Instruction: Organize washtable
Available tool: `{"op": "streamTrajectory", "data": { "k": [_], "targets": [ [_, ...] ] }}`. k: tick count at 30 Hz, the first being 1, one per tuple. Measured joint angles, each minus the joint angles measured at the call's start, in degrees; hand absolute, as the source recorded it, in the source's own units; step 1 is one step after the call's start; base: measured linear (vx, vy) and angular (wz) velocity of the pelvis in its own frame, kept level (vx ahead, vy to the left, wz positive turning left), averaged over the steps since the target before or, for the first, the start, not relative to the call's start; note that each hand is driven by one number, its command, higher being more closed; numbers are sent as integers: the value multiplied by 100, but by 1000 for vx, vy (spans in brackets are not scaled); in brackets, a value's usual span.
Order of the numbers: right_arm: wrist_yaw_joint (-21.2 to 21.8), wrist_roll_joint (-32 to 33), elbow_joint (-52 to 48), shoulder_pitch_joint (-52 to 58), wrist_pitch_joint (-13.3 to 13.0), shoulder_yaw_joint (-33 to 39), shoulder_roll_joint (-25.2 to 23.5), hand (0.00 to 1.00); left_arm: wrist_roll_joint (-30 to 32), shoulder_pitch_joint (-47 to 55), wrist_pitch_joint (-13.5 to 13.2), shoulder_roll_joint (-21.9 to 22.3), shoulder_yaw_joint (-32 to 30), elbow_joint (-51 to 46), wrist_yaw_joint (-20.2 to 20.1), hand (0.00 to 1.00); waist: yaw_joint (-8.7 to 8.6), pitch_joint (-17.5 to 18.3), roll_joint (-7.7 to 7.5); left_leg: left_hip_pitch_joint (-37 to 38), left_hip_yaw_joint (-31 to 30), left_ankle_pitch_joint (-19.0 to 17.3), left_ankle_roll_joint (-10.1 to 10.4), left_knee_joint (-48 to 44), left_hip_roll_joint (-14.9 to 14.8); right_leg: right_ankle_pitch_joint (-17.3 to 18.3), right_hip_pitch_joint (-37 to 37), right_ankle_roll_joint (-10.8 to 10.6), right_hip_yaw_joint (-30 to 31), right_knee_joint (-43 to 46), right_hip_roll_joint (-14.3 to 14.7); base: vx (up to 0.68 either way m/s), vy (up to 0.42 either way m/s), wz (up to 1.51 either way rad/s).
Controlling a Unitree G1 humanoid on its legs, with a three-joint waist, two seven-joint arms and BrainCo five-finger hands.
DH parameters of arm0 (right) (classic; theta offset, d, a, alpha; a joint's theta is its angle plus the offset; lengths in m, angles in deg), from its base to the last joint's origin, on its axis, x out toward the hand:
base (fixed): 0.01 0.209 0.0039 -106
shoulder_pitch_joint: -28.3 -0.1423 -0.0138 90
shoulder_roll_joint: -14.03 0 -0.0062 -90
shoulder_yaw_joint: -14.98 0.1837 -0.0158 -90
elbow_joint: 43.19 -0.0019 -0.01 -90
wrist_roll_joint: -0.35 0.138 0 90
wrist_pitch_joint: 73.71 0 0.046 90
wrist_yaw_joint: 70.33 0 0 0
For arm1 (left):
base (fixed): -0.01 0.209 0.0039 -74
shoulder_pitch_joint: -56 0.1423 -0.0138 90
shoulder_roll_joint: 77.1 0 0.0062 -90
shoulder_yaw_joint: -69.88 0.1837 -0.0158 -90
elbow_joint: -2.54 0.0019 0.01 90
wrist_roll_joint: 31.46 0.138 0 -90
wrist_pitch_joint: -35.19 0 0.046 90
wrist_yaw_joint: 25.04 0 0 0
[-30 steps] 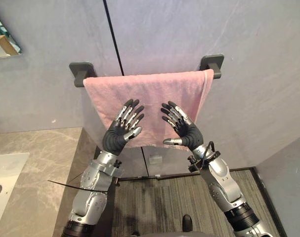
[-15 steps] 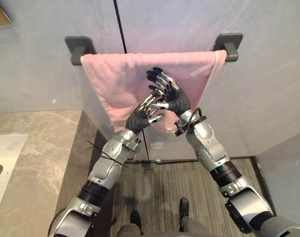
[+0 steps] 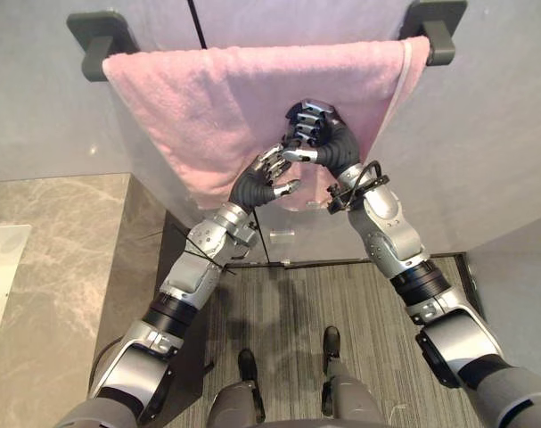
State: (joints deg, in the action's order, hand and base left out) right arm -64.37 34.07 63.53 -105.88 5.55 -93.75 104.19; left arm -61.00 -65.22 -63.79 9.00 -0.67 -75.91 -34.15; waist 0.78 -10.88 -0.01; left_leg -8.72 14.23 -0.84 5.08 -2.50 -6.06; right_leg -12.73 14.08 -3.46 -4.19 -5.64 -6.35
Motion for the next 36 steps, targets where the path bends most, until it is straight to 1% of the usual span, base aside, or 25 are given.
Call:
{"op": "streamTrajectory", "data": {
  "k": [3,6,8,11,14,16,19,22,24,26,31,35,36],
  "targets": [
    [45,24,-44,321,-12,193,-18,0,172,61,8,8,-72,12,44,0,-4,1,-1,15,2,18,5,27,-5,-2,5,0,7,1,13,12,2,-1],
    [48,21,-26,982,34,556,-13,0,342,248,8,115,-501,22,51,0,-16,1,-1,54,16,18,5,47,-3,-1,-17,-1,19,1,15,38,10,-2],
    [50,20,-25,1284,102,647,-11,0,440,350,8,115,-676,30,53,0,-45,1,-2,88,20,16,4,54,-2,-1,-42,-2,23,1,17,19,6,-1],
    [53,-6,-27,1647,130,748,-35,0,686,531,7,125,-798,34,61,0,-53,1,-6,146,25,14,3,61,-3,1,-96,-3,37,1,19,0,0,0],
    [58,-21,-27,1808,132,850,-144,0,823,651,6,131,-960,206,87,0,-90,-1,-28,158,30,13,4,59,-3,2,-104,-4,91,0,19,-10,-2,0],
    [58,-58,-27,1899,134,925,-224,0,981,718,13,150,-1101,350,193,0,-136,2,-60,164,31,14,4,61,-6,2,-104,-4,101,-1,24,0,0,0],
    [49,-68,-28,2040,137,1076,-226,0,1011,773,15,157,-1155,383,309,0,-144,1,-113,183,66,15,5,65,-7,3,-100,-4,112,-1,25,-11,-7,-6],
    [44,-125,-31,2263,137,1278,-226,0,1011,790,15,184,-1341,383,341,0,-155,12,-176,266,130,16,6,121,-5,2,-116,-5,147,-1,32,17,-2,-10],
    [42,-253,-47,2399,143,1415,-227,0,1049,809,15,190,-1386,384,376,0,-158,13,-177,302,150,17,6,161,1,-1,-123,-10,164,-1,33,27,5,-6],
    [29,-289,-46,2502,221,1501,-223,0,1109,841,15,303,-1530,386,425,0,-168,15,-180,321,152,17,5,171,4,-1,-134,-11,168,-1,35,38,7,-3],
    [18,-367,-48,2623,228,1510,-234,0,1231,893,16,410,-1610,546,475,0,-178,30,-204,364,148,15,4,171,10,0,-184,-12,163,-1,29,14,2,0],
    [-2,-491,-48,2705,228,1596,-286,0,1232,959,21,514,-1876,652,686,0,-173,54,-244,372,147,15,4,168,10,-2,-190,-14,212,-2,31,0,0,0],
    [-2,-494,-49,2714,228,1596,-286,0,1231,975,21,528,-1902,652,688,0,-173,54,-244,374,147,15,4,168,10,-2,-191,-15,215,-2,31,0,0,0]
  ]
}}
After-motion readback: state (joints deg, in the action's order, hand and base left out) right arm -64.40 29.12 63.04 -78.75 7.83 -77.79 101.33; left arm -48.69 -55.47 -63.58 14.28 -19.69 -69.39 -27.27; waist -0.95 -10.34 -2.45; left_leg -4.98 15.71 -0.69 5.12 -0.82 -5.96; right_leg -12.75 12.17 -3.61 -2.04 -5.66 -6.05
